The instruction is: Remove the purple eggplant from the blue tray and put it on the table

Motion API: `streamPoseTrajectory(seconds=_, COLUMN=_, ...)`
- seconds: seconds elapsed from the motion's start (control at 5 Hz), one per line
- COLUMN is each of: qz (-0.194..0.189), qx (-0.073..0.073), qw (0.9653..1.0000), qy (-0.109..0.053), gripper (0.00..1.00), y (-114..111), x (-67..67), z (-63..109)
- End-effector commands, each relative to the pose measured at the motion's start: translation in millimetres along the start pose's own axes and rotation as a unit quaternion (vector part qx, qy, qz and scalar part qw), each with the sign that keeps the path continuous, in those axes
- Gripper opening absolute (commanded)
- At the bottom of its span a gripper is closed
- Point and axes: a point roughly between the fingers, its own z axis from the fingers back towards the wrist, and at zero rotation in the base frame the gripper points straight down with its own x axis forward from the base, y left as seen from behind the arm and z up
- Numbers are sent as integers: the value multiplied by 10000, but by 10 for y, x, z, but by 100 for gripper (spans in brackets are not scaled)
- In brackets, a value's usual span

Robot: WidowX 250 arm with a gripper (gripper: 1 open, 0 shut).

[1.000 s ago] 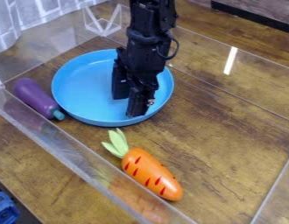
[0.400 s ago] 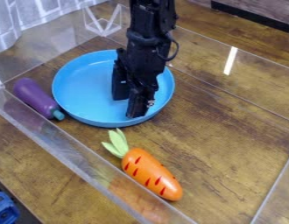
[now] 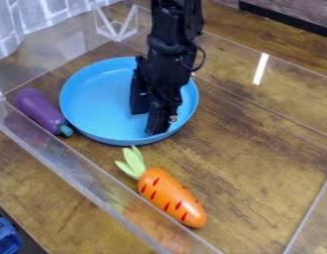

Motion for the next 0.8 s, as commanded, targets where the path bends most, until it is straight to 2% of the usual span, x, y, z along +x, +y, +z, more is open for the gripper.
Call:
streamPoseTrajectory(seconds=0.0, qz=-138, qx=181, qw=9994, qy=-258, gripper=0, y=-15, x=130, z=137)
streamPoseTrajectory(seconds=0.6, qz=-236, qx=240, qw=9989, qy=-327, gripper=0, y=-50, x=197, z=114)
